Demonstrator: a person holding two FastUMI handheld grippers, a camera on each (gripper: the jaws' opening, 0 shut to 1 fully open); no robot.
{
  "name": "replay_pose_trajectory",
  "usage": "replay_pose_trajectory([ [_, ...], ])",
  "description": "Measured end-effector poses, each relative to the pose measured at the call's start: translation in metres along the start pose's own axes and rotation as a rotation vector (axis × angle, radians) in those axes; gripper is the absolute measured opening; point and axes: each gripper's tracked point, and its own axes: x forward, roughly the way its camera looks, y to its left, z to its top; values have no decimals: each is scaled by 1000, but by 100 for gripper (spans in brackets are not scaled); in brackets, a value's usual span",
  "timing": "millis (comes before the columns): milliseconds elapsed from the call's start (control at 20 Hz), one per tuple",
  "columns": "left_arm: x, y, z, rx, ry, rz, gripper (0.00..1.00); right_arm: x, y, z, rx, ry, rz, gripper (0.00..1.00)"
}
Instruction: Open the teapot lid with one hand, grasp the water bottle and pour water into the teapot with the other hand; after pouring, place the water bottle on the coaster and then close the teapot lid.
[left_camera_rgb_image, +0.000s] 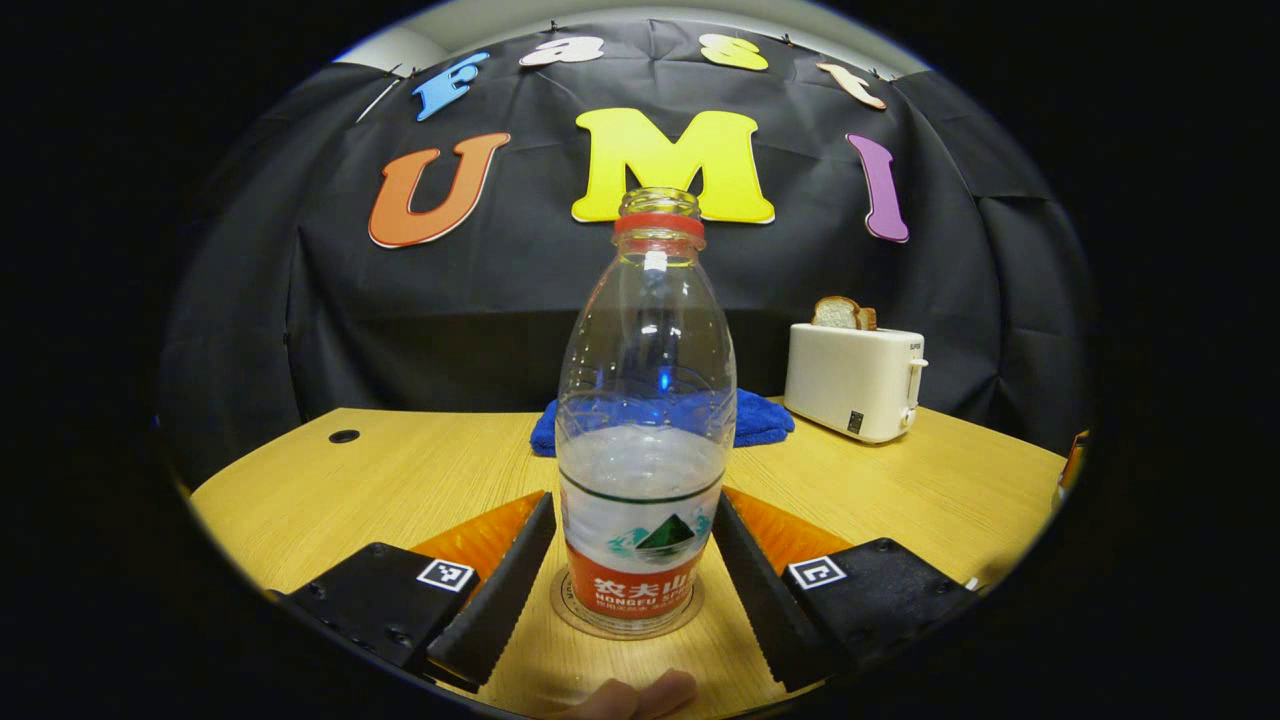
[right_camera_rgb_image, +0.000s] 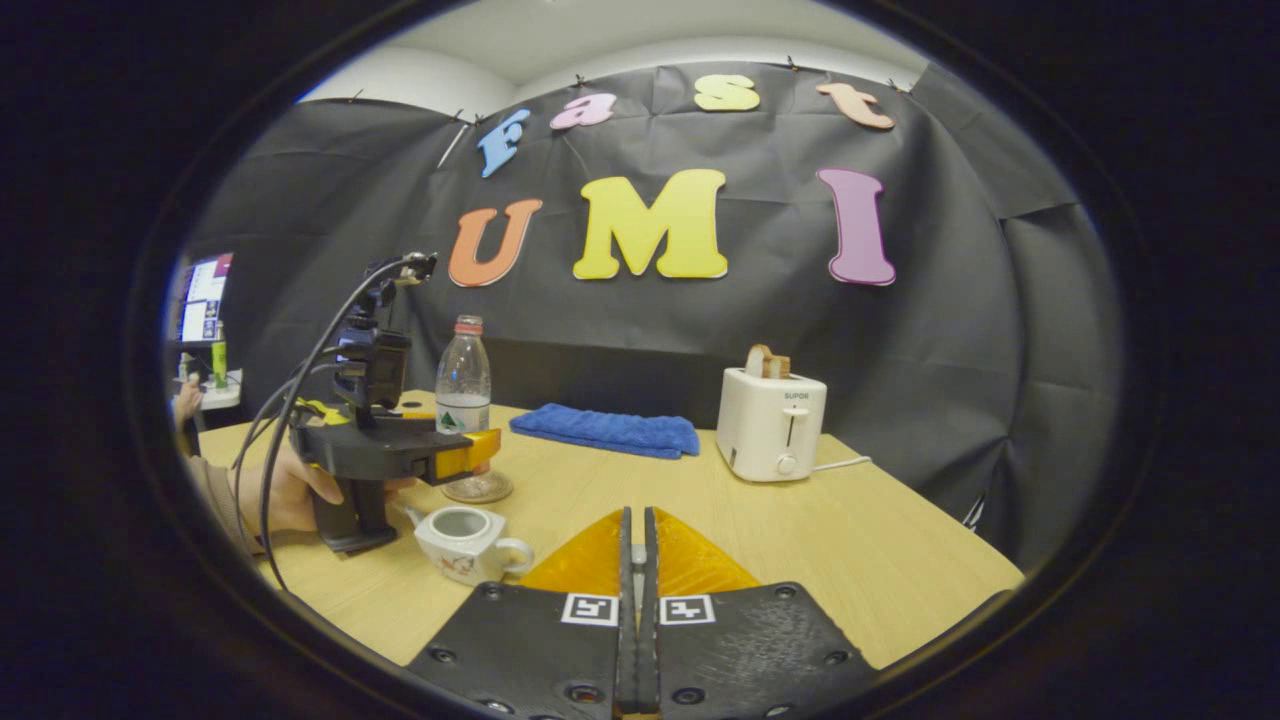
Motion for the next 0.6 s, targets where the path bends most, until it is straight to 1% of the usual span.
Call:
replay_pose_trajectory([
  [300, -18, 3, -2, 0, -7, 2, 98, -2, 5, 4, -11, -7, 5, 1],
  [450, -33, 4, 0, 31, -33, 17, 98, -4, 8, 6, -19, -13, 9, 1],
  [600, -53, 3, 1, 40, -54, 26, 98, -5, 15, 9, -23, -21, 17, 1],
])
